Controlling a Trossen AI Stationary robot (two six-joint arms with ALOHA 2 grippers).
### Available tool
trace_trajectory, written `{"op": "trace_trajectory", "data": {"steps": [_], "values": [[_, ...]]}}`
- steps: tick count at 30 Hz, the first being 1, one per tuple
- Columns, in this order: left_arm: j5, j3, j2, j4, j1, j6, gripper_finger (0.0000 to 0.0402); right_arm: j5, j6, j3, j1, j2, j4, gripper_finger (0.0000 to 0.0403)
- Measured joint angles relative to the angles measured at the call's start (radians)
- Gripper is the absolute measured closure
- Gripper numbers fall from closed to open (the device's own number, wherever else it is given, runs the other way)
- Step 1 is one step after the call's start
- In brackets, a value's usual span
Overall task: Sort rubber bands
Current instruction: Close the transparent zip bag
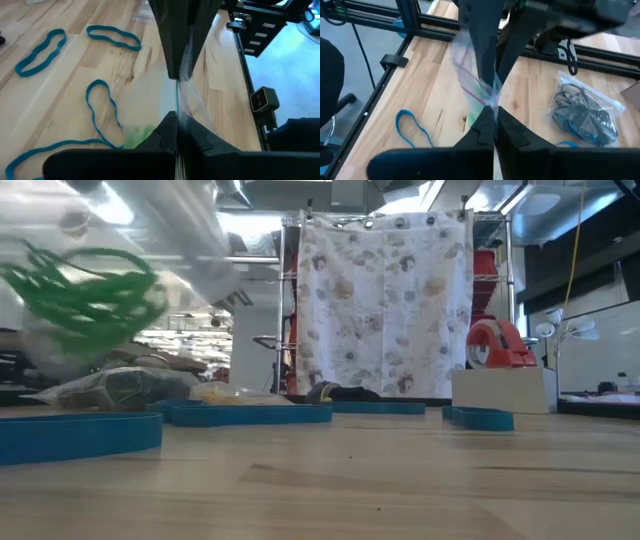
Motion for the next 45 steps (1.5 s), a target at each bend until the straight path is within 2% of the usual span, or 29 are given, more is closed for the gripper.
{"op": "trace_trajectory", "data": {"steps": [5,11,14,20,26,33,38,41,45], "values": [[0.011,0.000,-0.064,-0.014,0.000,0.016,0.0386,-0.001,0.023,0.002,-0.001,0.001,-0.028,0.0402],[0.011,0.000,-0.146,-0.050,-0.002,0.011,0.0307,0.000,0.040,0.001,0.000,0.006,-0.033,0.0402],[0.009,0.000,-0.174,-0.006,-0.002,0.016,0.0265,0.023,0.056,0.001,0.000,0.006,-0.033,0.0403],[0.008,0.000,-0.112,0.065,0.018,0.061,0.0209,0.043,0.109,0.001,-0.001,0.006,-0.011,0.0403],[0.007,0.000,-0.025,0.054,0.057,0.060,0.0188,0.052,0.140,0.001,-0.001,0.006,-0.012,0.0403],[0.019,0.000,0.015,0.056,0.094,0.053,0.0196,0.051,0.159,0.001,-0.001,0.006,-0.012,0.0403],[0.031,0.000,0.044,0.054,0.108,0.076,0.0225,0.057,0.159,0.001,-0.001,0.006,-0.012,0.0403],[0.032,0.000,0.045,0.055,0.112,0.088,0.0277,0.058,0.159,0.001,-0.001,0.006,-0.011,0.0403],[0.034,0.000,0.042,0.056,0.112,0.116,0.0376,0.057,0.161,0.001,-0.001,0.006,-0.011,0.0403]]}}
